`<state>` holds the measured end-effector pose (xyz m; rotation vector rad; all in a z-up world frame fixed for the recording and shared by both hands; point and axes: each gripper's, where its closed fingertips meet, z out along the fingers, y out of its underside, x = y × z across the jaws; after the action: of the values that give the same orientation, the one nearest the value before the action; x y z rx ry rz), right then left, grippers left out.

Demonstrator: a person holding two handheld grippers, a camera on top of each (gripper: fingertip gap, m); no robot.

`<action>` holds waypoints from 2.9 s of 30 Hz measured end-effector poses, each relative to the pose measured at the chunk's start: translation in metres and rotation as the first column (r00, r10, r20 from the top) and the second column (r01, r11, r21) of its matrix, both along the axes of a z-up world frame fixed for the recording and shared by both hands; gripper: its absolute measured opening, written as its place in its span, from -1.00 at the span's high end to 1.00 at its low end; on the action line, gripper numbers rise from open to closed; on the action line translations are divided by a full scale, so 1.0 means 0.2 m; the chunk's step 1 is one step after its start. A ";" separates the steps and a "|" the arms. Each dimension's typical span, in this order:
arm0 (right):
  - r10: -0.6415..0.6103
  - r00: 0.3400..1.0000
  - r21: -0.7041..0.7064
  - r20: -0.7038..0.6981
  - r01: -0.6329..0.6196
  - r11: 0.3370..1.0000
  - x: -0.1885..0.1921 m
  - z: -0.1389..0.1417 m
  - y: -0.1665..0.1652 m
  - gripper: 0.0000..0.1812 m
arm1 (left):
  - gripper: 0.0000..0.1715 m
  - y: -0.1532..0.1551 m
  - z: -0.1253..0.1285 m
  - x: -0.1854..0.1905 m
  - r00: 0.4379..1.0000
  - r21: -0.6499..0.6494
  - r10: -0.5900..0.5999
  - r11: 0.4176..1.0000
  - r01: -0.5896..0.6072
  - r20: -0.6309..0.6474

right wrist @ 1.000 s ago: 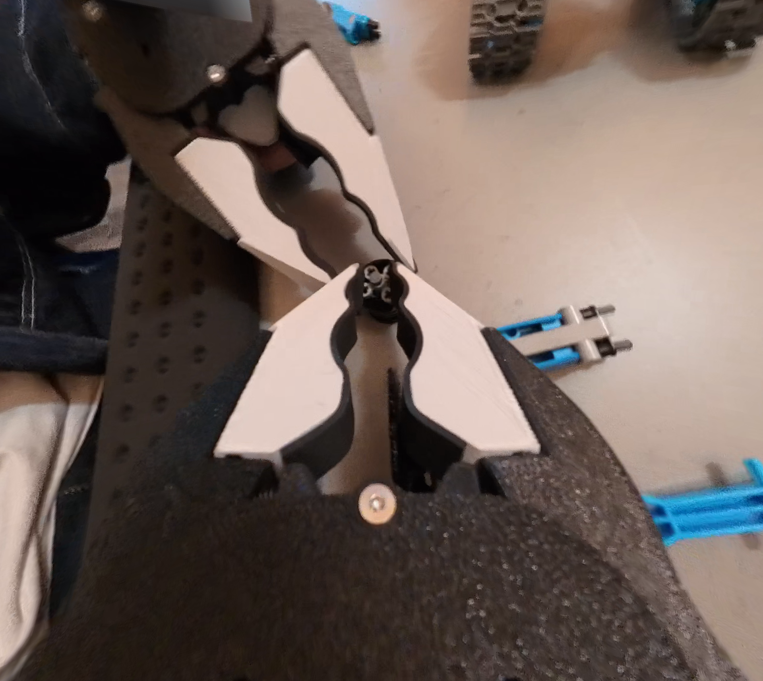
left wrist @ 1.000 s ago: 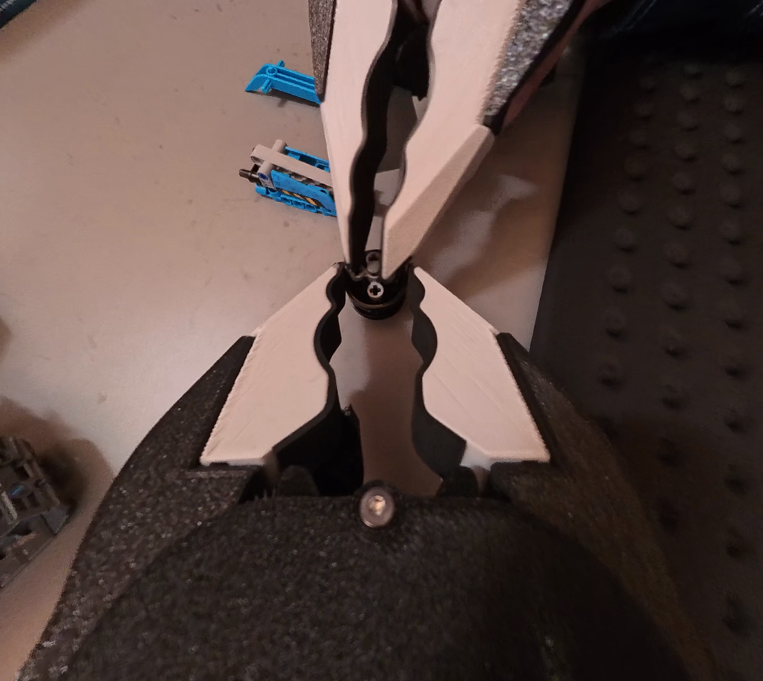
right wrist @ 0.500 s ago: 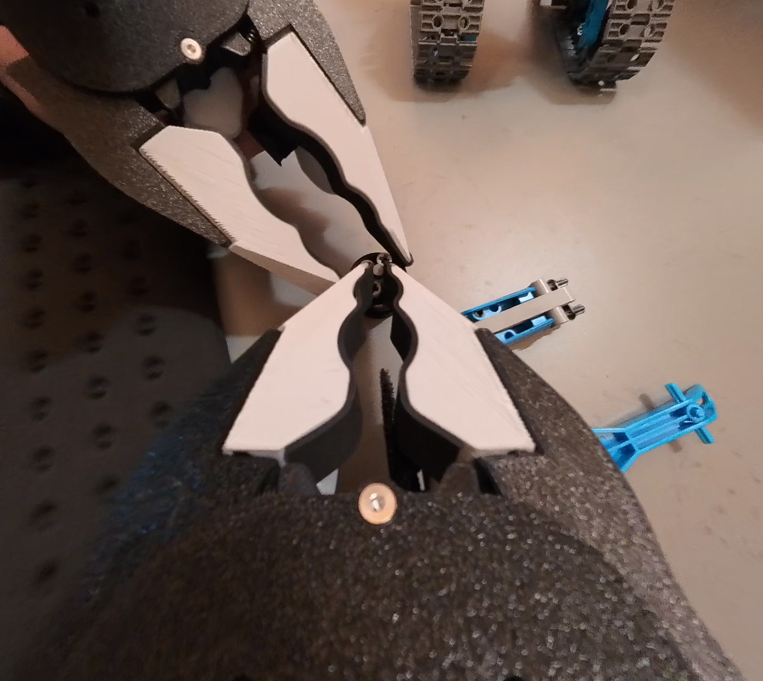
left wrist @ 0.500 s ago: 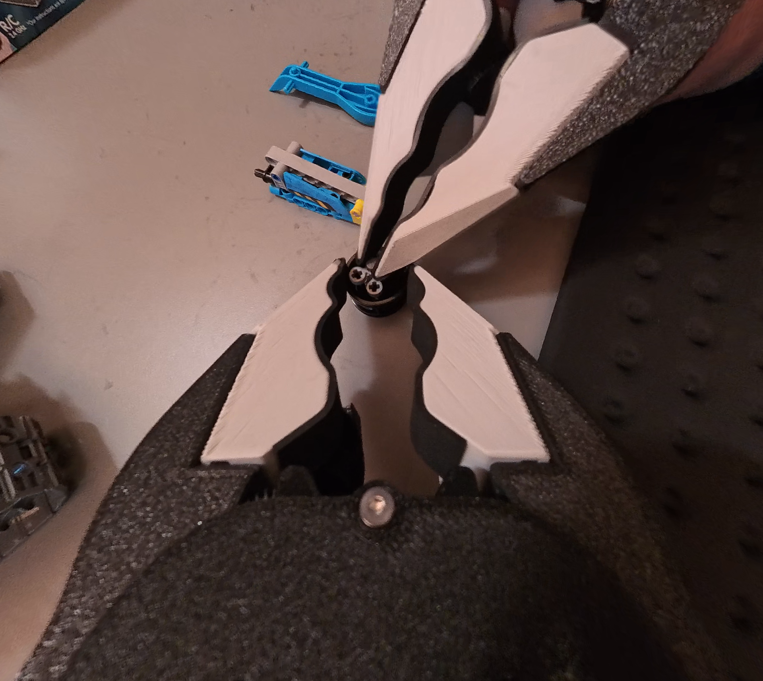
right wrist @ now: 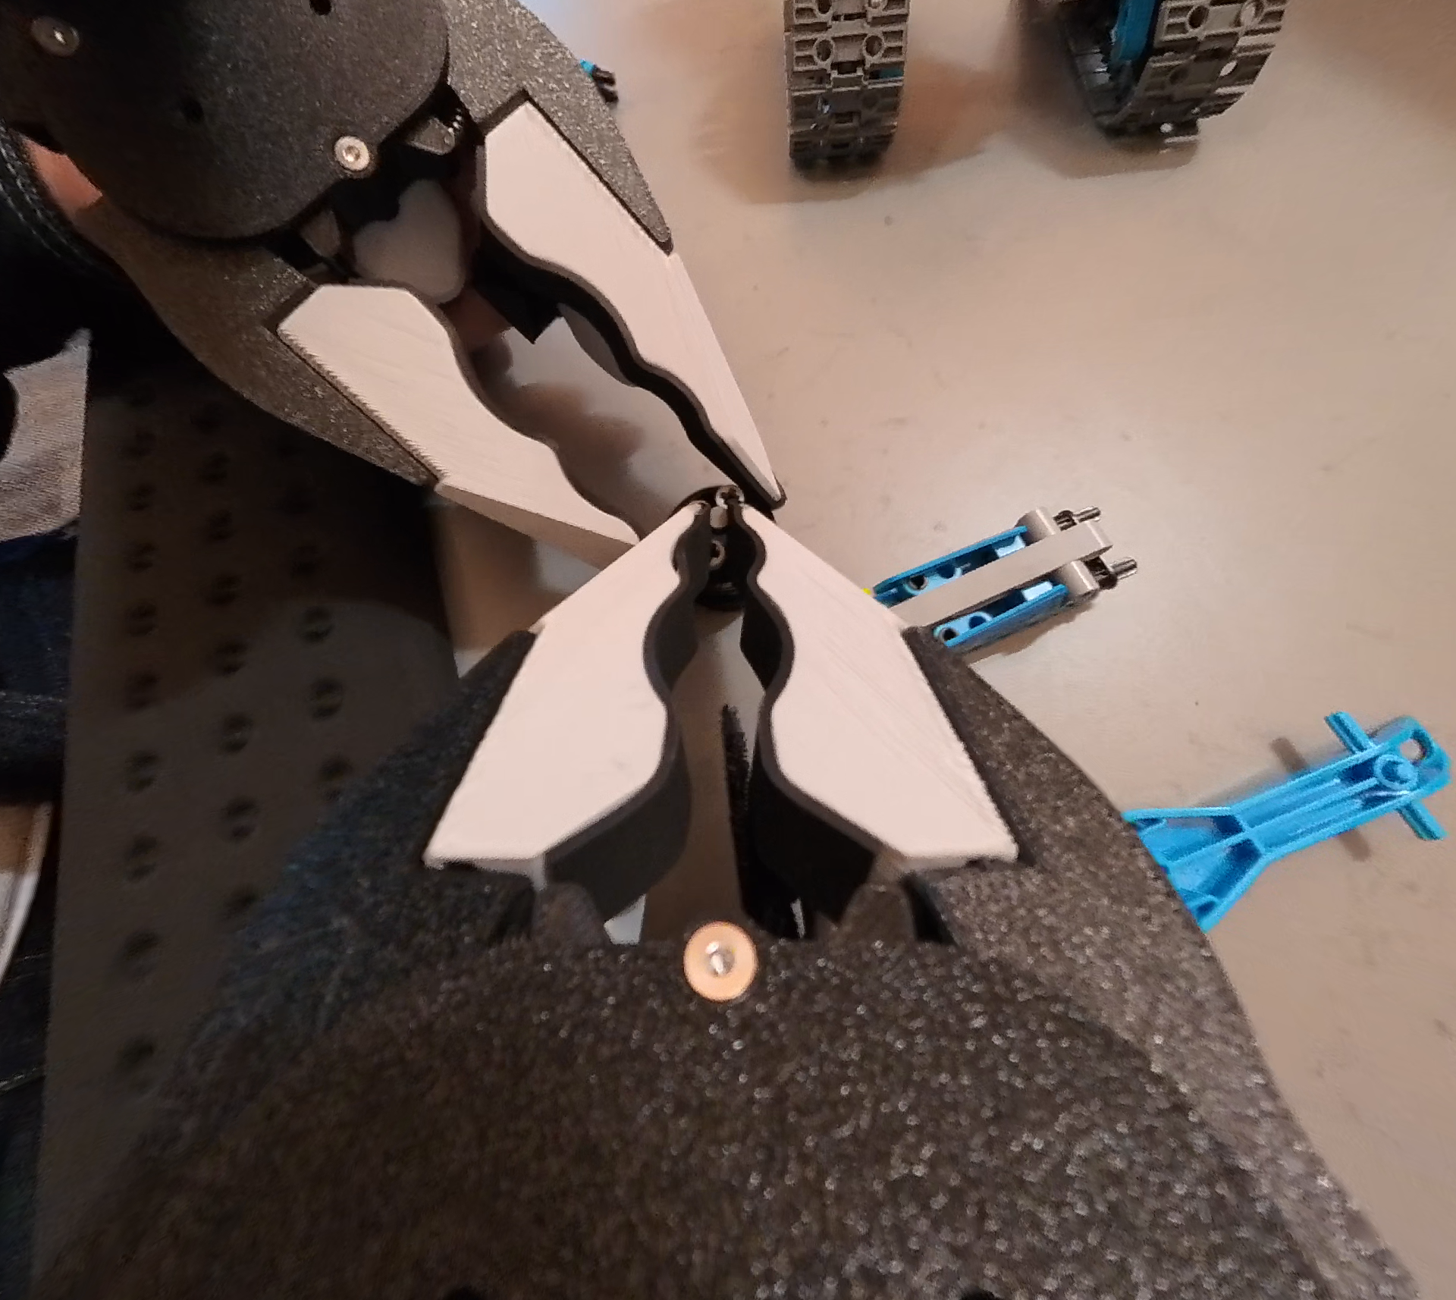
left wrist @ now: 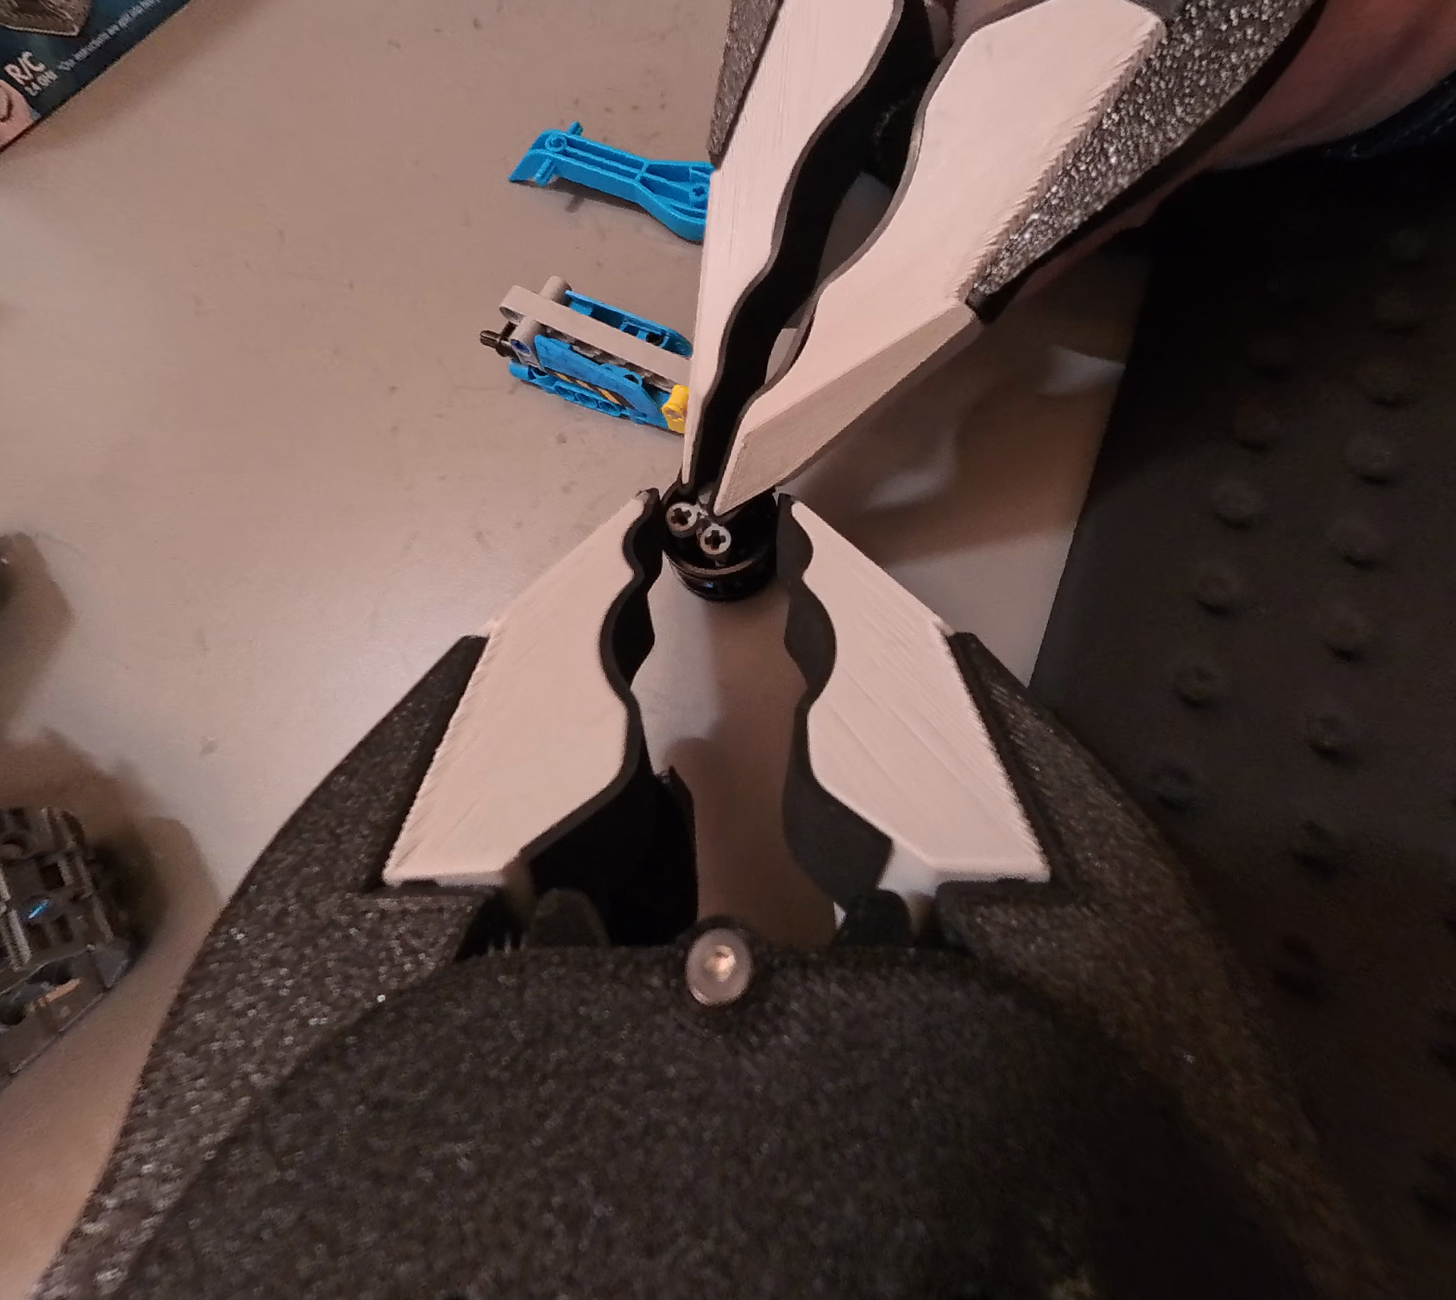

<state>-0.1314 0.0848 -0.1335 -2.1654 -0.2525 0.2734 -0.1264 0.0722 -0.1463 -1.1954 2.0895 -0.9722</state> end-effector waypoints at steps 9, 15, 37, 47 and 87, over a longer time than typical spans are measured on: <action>-0.011 0.999 0.009 -0.037 0.011 1.000 0.02 0.01 0.01 1.00 | 0.66 0.00 0.00 0.01 1.000 -0.039 0.004 0.999 -0.004 -0.017; -0.014 0.999 0.018 -0.044 0.015 1.000 0.02 0.01 0.01 1.00 | 0.65 0.01 -0.01 0.02 1.000 -0.045 0.013 0.999 -0.014 -0.024; -0.089 0.984 0.248 -0.156 0.126 0.961 0.14 0.25 0.00 1.00 | 0.65 0.01 -0.01 0.01 1.000 -0.002 0.016 1.000 -0.016 -0.012; 0.125 0.992 0.108 0.029 -0.128 0.986 -0.02 0.07 -0.03 0.80 | 0.55 -0.04 0.04 -0.03 0.997 -0.034 -0.069 0.997 0.070 0.032; 0.266 0.963 0.040 -0.042 -0.264 0.964 -0.05 0.05 -0.02 0.95 | 0.93 0.00 0.08 -0.06 0.994 -0.182 -0.113 0.977 0.111 0.000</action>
<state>-0.1407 0.0805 -0.1239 -2.0873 -0.5189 0.4678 -0.1378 0.0723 -0.1310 -1.1823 2.1324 -1.2342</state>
